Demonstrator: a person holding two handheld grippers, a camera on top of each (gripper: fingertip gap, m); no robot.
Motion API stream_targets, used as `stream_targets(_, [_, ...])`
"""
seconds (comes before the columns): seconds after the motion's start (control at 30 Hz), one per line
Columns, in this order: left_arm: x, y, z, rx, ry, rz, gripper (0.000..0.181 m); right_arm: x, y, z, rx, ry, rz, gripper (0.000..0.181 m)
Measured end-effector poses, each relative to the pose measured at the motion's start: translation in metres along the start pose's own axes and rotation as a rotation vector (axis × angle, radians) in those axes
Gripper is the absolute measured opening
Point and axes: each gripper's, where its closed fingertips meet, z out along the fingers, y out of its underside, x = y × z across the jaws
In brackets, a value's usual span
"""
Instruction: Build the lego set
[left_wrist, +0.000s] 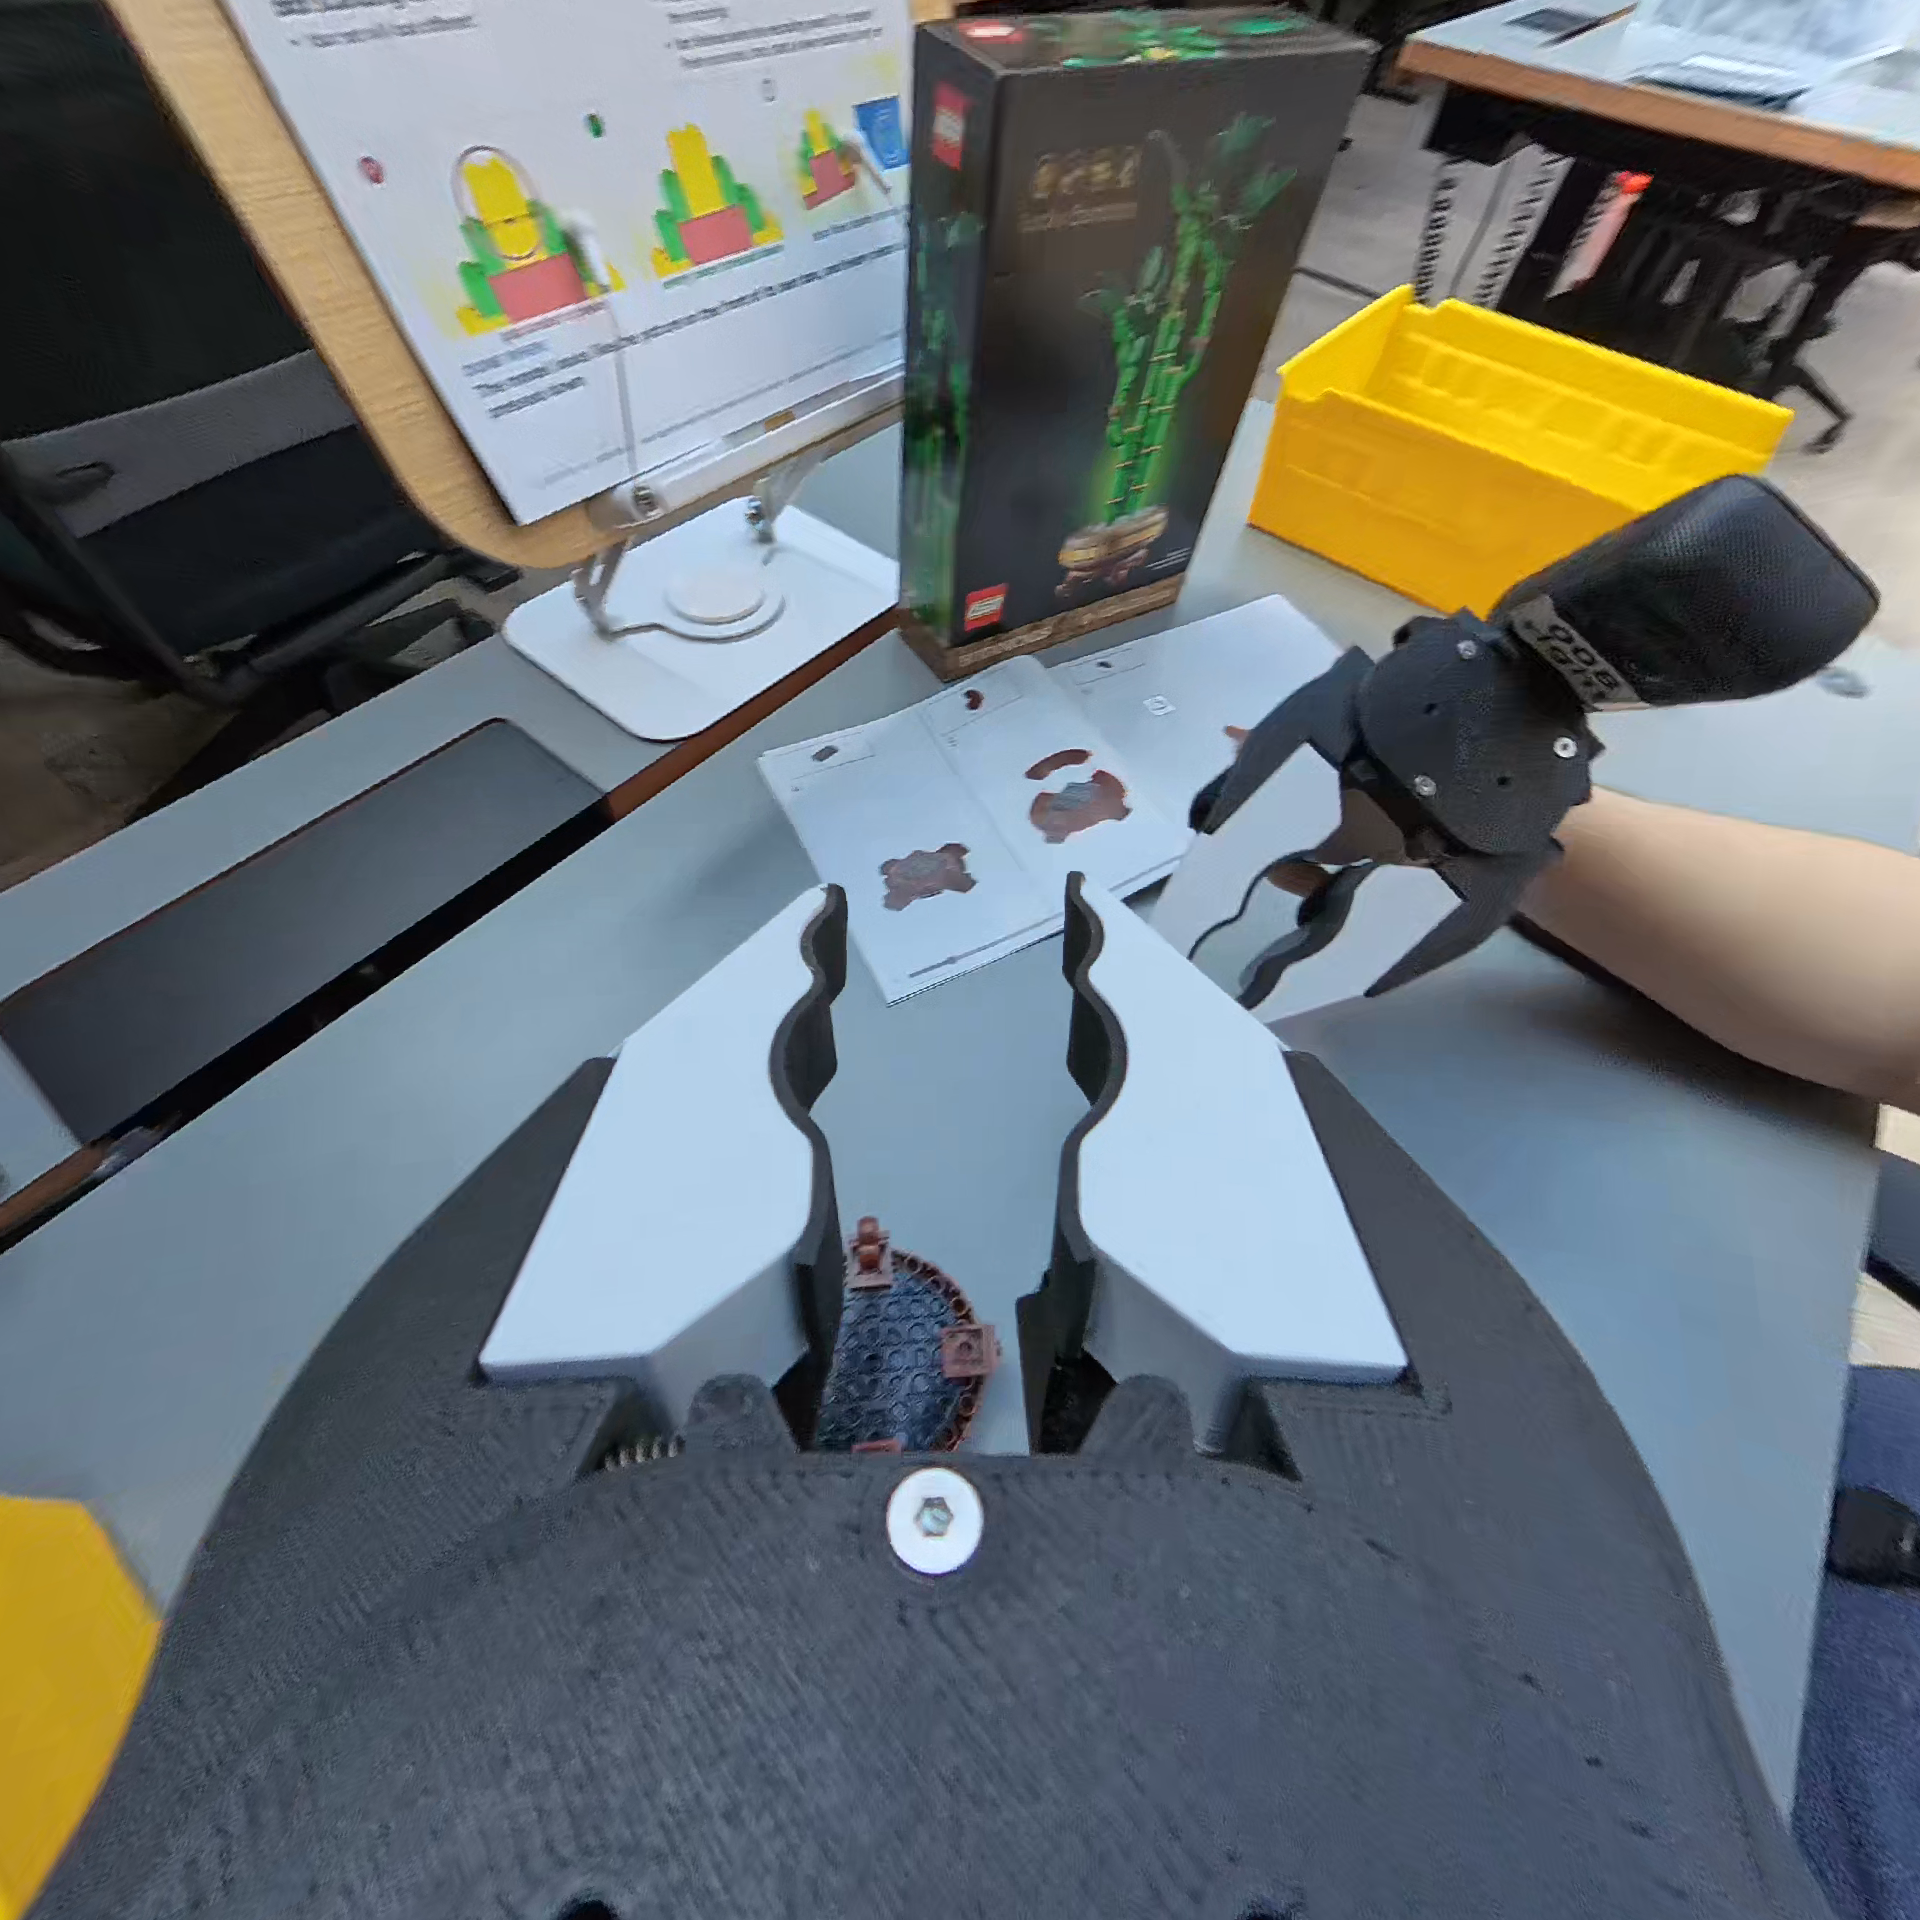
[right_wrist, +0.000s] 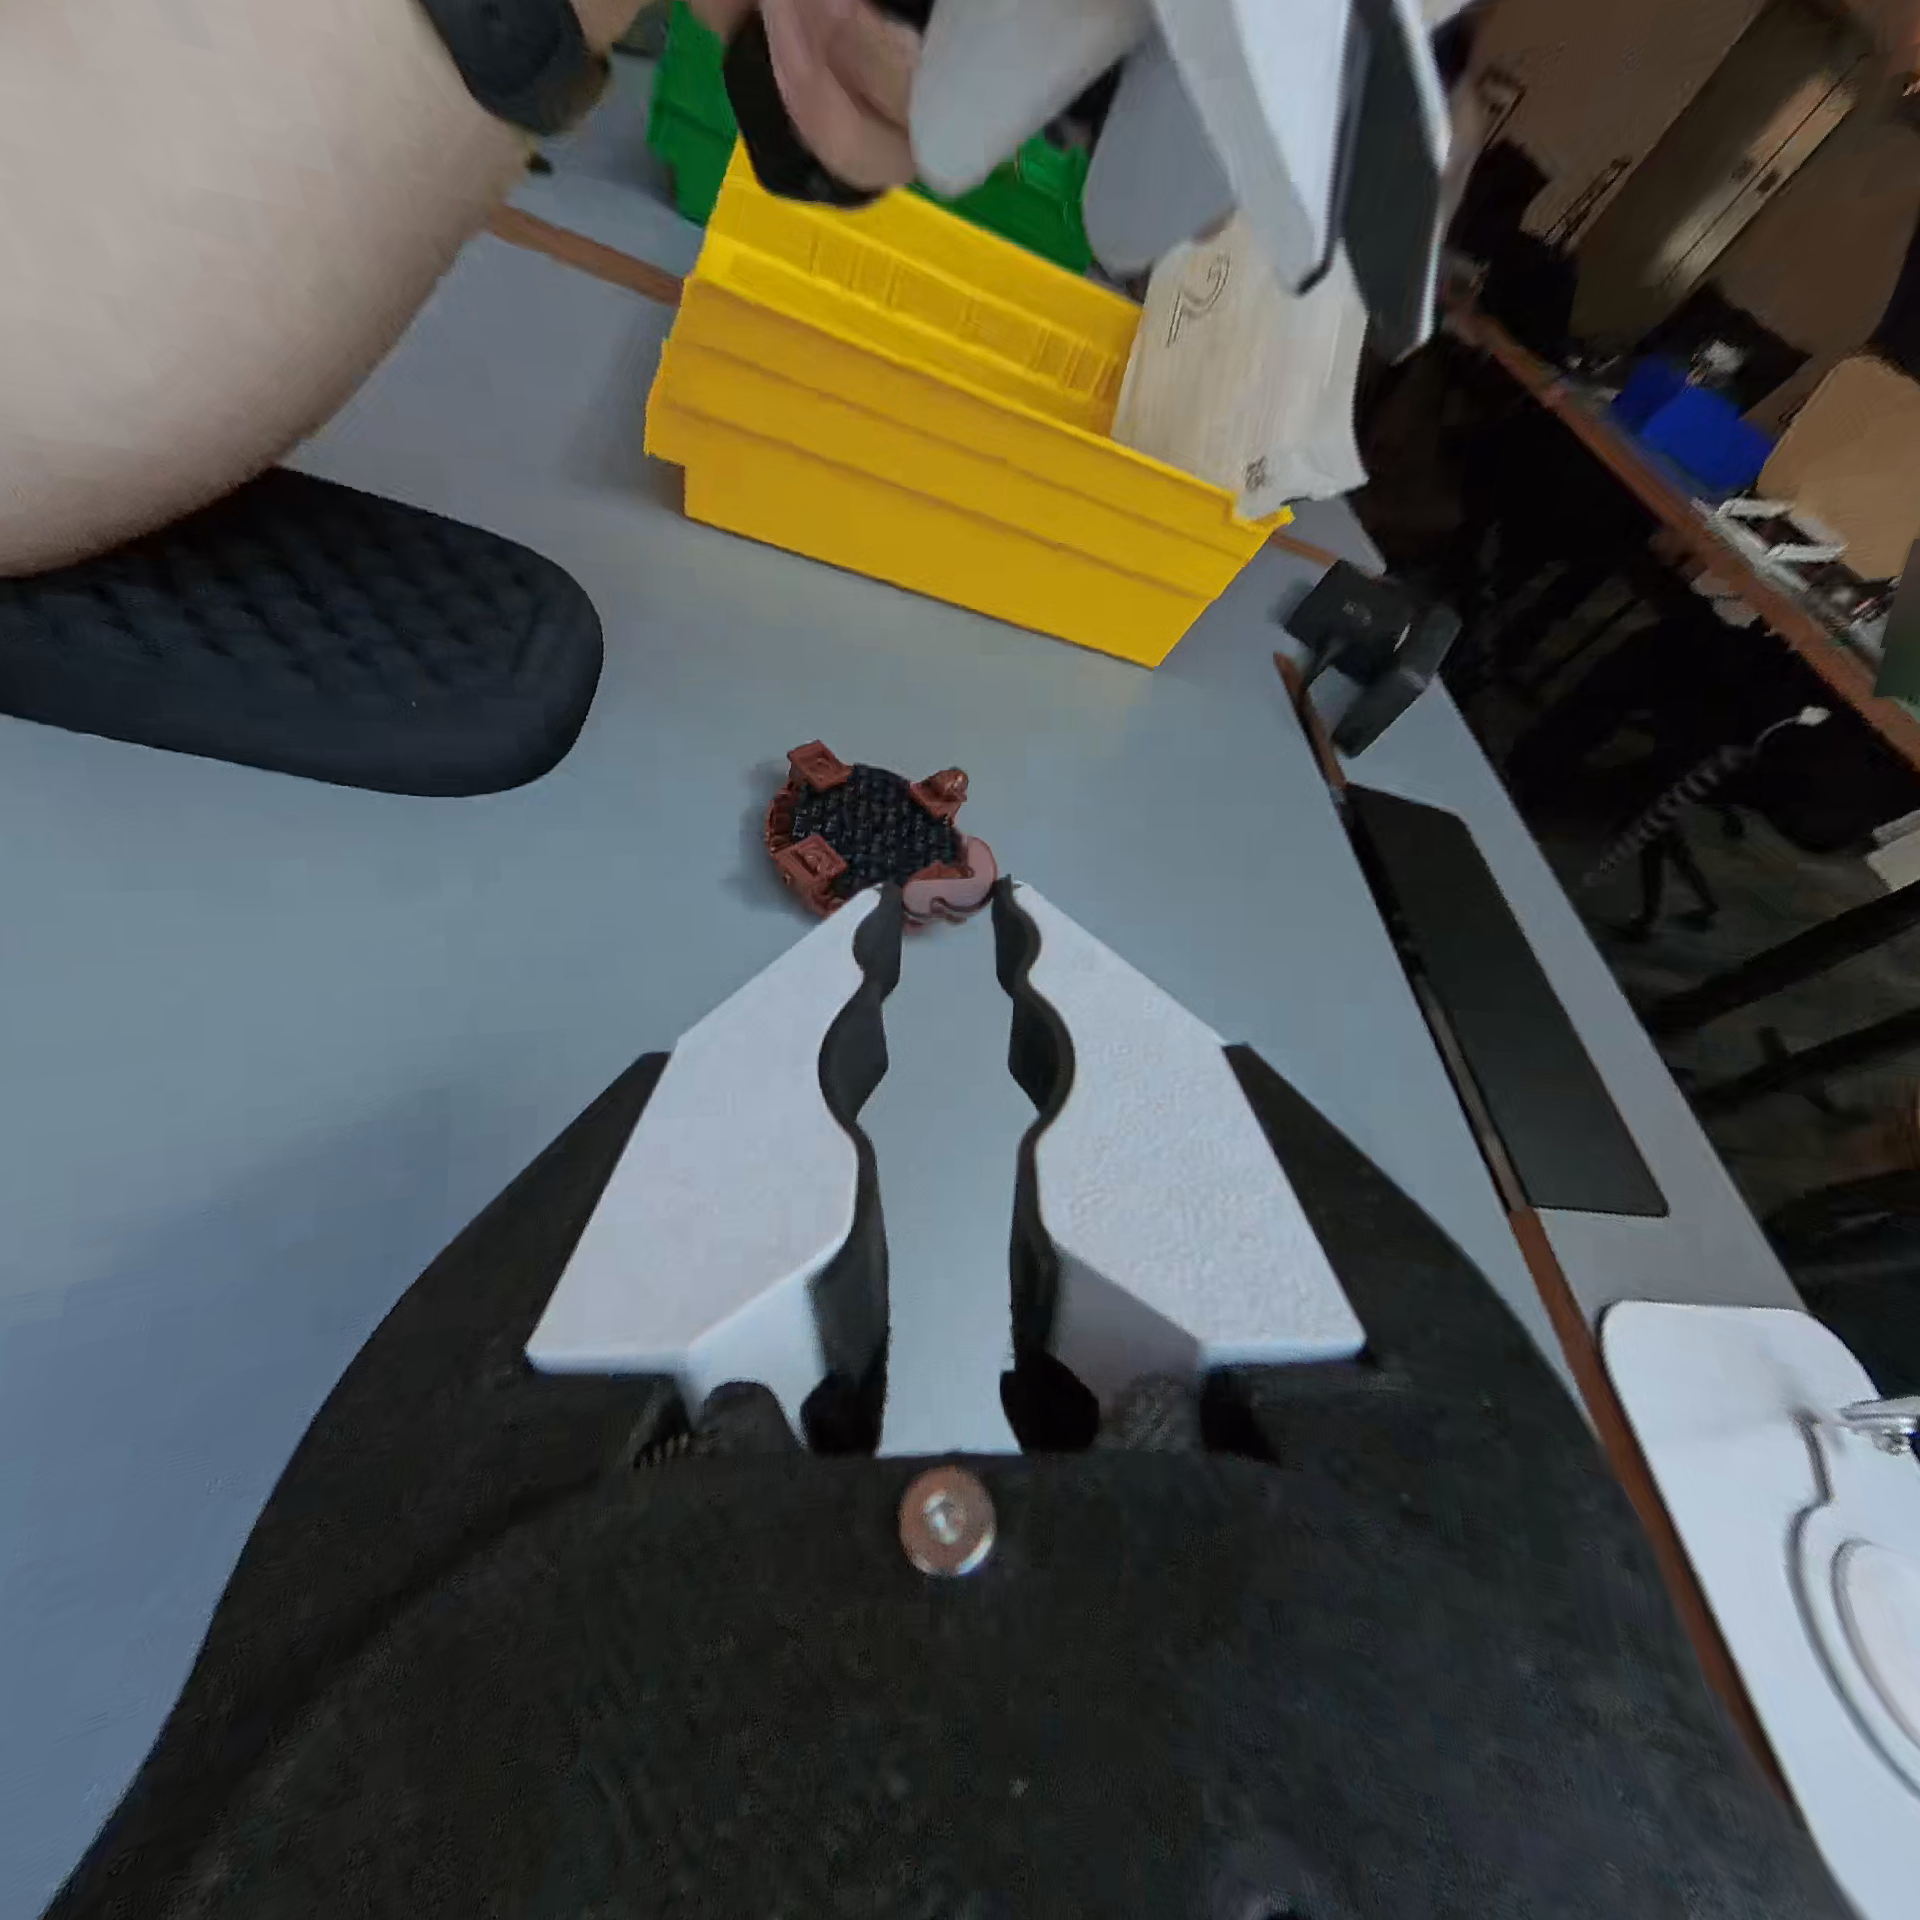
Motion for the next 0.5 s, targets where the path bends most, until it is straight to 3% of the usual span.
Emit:
stream_targets(0.13, [0.042, -0.021, 0.003, 0.116, 0.280, -0.060, 0.048, 0.012, -0.060, -0.050, 0.238, 0.104, -0.109, 0.017])
stream_targets(0.27, [0.080, -0.034, 0.001, 0.185, 0.545, -0.122, 0.051, 0.010, -0.101, -0.088, 0.405, 0.152, -0.154, 0.017])
stream_targets(0.4, [0.116, -0.041, 0.002, 0.192, 0.739, -0.142, 0.047, 0.006, -0.113, -0.100, 0.428, 0.187, -0.206, 0.017])
stream_targets(0.5, [0.128, -0.043, 0.006, 0.181, 0.791, -0.159, 0.046, 0.012, -0.114, -0.105, 0.401, 0.235, -0.241, 0.017])
